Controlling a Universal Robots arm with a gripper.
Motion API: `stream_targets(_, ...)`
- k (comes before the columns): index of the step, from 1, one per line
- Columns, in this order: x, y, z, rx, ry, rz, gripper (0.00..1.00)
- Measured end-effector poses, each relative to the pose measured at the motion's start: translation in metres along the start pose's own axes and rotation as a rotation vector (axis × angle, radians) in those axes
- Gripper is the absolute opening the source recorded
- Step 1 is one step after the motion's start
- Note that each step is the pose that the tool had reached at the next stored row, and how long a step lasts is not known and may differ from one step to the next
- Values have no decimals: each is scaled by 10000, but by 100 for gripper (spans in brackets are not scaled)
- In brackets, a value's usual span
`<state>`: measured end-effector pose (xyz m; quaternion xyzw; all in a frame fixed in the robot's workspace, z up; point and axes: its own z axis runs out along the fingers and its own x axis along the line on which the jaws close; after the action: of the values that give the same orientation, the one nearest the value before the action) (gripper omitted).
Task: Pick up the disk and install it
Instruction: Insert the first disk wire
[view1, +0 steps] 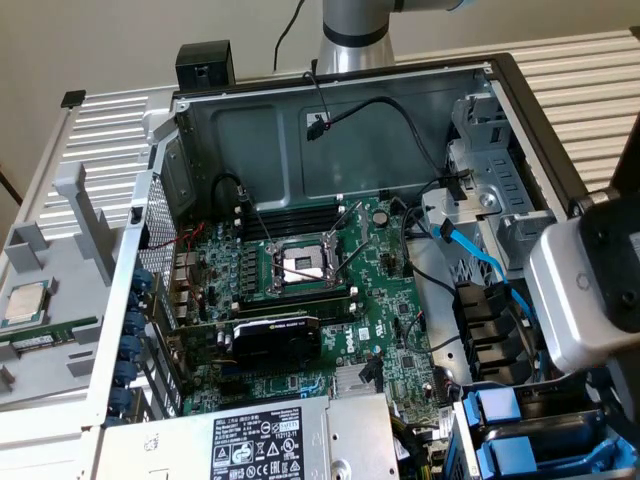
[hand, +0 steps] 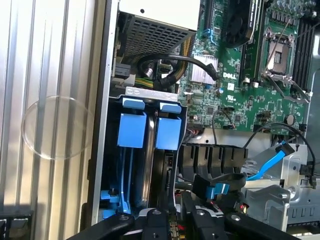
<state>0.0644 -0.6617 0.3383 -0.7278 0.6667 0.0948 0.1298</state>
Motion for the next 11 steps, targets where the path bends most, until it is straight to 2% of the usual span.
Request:
stream_targets(2, 2, 0, 0, 2, -33, 1, 17)
stream_targets(8, -5, -1, -14, -1, -41, 3, 17)
stream_targets(10, -20, -4, -35, -6, -4, -1, 17)
stream_targets(11, -32, -6, -46, -10, 39, -3, 17)
